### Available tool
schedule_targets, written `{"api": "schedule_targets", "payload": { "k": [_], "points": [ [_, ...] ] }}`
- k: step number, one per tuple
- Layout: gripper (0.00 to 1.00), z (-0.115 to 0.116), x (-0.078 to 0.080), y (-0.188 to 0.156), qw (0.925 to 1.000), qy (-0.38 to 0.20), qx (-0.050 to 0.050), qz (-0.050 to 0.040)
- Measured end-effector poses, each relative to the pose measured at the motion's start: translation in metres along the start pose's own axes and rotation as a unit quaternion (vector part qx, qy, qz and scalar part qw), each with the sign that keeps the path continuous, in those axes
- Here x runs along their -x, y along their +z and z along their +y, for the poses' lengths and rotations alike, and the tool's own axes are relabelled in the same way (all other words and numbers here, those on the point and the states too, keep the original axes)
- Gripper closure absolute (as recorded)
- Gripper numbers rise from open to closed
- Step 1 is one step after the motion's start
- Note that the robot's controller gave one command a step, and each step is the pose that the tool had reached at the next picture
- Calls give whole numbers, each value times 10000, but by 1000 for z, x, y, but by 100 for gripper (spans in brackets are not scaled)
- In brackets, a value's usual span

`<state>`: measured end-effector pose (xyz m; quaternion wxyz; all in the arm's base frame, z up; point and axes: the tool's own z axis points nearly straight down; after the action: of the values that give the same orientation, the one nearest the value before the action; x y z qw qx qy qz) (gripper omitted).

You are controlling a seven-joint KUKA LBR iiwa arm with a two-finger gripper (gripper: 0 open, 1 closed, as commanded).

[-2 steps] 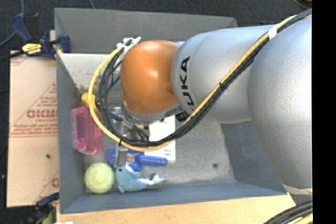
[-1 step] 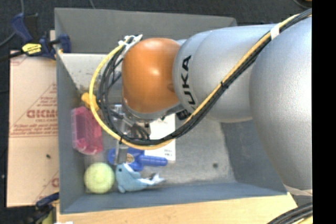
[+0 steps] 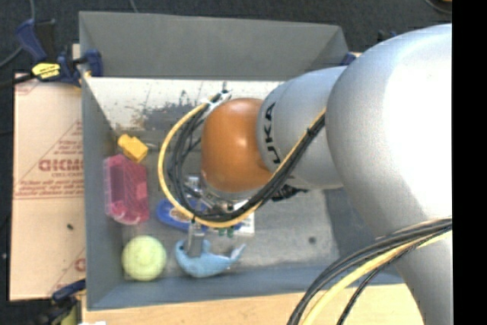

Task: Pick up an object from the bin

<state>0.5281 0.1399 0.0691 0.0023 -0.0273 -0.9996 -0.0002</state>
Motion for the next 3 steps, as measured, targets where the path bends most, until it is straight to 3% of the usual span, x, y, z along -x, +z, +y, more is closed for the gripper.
{"api": "schedule_targets", "payload": {
  "k": [1, 2, 3],
  "points": [
    [0, -1, -1, -76, 9992, -408, 11, -52],
    [0, 15, 18, -30, 9987, 509, 3, -10],
    [0, -6, -18, -1, 9984, 566, 19, -60]
  ]
}}
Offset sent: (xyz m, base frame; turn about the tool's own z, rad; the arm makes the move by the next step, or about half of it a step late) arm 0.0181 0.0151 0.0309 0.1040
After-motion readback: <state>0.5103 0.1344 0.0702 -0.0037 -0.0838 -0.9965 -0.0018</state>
